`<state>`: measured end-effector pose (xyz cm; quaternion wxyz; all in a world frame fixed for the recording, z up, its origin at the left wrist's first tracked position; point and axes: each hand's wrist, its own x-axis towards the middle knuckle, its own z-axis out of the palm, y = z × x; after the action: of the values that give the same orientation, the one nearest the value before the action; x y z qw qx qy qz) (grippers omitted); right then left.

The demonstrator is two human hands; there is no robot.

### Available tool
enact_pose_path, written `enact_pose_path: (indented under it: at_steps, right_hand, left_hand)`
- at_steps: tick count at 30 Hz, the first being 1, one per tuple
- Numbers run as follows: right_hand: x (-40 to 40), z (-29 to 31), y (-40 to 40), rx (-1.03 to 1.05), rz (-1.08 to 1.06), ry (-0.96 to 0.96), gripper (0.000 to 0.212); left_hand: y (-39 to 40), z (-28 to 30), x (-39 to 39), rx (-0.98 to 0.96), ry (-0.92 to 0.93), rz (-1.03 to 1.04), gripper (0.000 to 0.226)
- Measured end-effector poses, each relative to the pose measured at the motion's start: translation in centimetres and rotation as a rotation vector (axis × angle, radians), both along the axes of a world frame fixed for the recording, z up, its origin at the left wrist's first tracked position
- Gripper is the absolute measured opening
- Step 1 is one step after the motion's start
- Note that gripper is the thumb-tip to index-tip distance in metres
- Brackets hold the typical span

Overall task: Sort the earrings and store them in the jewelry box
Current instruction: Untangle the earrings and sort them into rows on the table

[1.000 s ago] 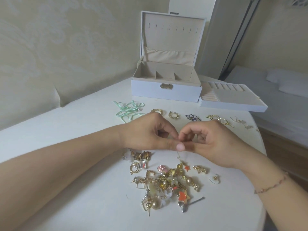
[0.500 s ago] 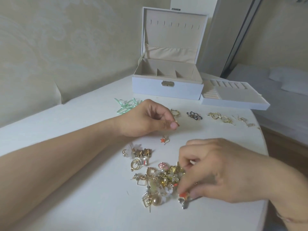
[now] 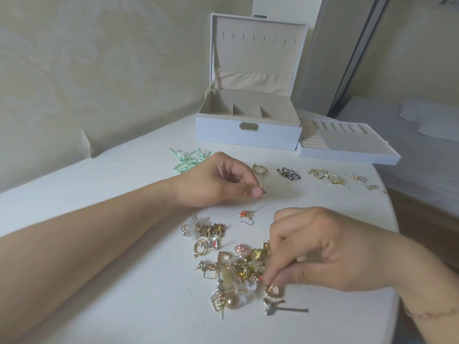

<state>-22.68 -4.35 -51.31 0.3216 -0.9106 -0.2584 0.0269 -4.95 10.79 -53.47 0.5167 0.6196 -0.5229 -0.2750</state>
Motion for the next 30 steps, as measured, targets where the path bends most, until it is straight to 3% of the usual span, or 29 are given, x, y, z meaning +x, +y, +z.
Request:
enact_pose_path:
  at_steps: [6,9,14,18,21,23,27,30]
  right_hand:
    - [0.3,0.1,-0.4,0.635,-0.137,0.033,0.012]
    - [0.6,0.2,-0.5,0.793,-0.128,0.099,0.014]
    - [0.8,0.3,-0.6,0.914,-0.090,0.158,0.013]
    - [0.7,0.7,-0.7,0.765,-0.133,0.193,0.005]
    - [0.6,1.0,-0.7,0.849,-0.072,0.278,0.006]
    - [0.8,0.9,-0.6,0.774,-0.123,0.256,0.006]
    - [1.2,0.2,-0.4,0.860,-0.107,0.284,0.020]
    - [1.4,-0.1,-0.7,0.912,-0.086,0.292,0.018]
  left_hand:
    - [-0.1,0.1,-0.3,-0.028,0.081,-0.015,0.011]
    - [0.0,0.2,-0.3,-0.016,0.081,-0.015,0.010]
    - [0.1,0.0,-0.1,0.010,0.086,-0.020,0.008]
    - [0.1,0.0,-0.1,0.010,0.069,-0.059,0.007]
    - [0.1,-0.1,0.0,0.012,0.081,-0.070,0.009]
    - [0.1,-0.1,0.1,0.017,0.082,-0.087,0.008]
    - [0.2,0.0,0.3,0.090,0.056,-0.149,0.008]
    - [0.8,1.0,0.9,0.217,0.004,-0.270,0.010]
